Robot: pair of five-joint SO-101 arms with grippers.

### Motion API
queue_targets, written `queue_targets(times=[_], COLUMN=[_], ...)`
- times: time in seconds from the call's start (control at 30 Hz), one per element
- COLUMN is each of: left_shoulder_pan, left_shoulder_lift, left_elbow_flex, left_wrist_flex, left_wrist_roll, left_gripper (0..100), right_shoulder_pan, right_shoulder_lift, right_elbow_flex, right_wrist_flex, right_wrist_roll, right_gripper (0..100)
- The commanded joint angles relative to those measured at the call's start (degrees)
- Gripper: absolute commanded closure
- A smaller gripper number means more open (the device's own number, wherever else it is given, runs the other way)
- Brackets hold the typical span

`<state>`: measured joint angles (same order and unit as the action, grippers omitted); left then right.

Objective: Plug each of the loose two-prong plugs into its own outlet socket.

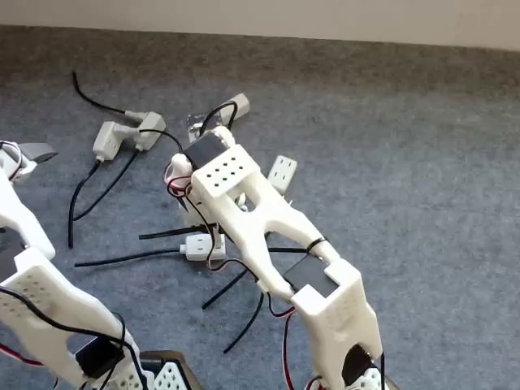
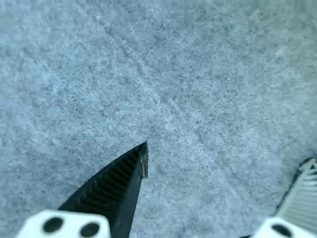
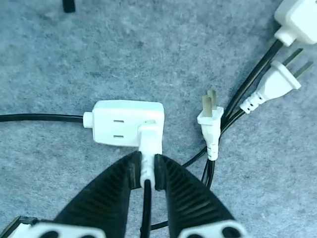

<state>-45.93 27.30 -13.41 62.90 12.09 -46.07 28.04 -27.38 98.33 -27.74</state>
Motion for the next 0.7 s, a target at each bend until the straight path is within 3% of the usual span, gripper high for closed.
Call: queue_targets(times=[0.0, 0.67], left_shoulder_pan=[-0.57, -0.57], left_shoulder_lift=[-0.4, -0.4], left_elbow_flex=[-2.42, -2.42], left_wrist_flex=[-0.88, -0.88], left_wrist_roll=[-0.53, -0.62], left_gripper=[57, 57], right_shoulder_pan=[0.57, 0.57], right_shoulder_lift=[-2.59, -2.95], right_elbow_flex=[0.04, 4.53], right_wrist_flex=[1.8, 2.15], right_wrist_roll=[0.18, 0.26], right_gripper=[99.2, 99.2])
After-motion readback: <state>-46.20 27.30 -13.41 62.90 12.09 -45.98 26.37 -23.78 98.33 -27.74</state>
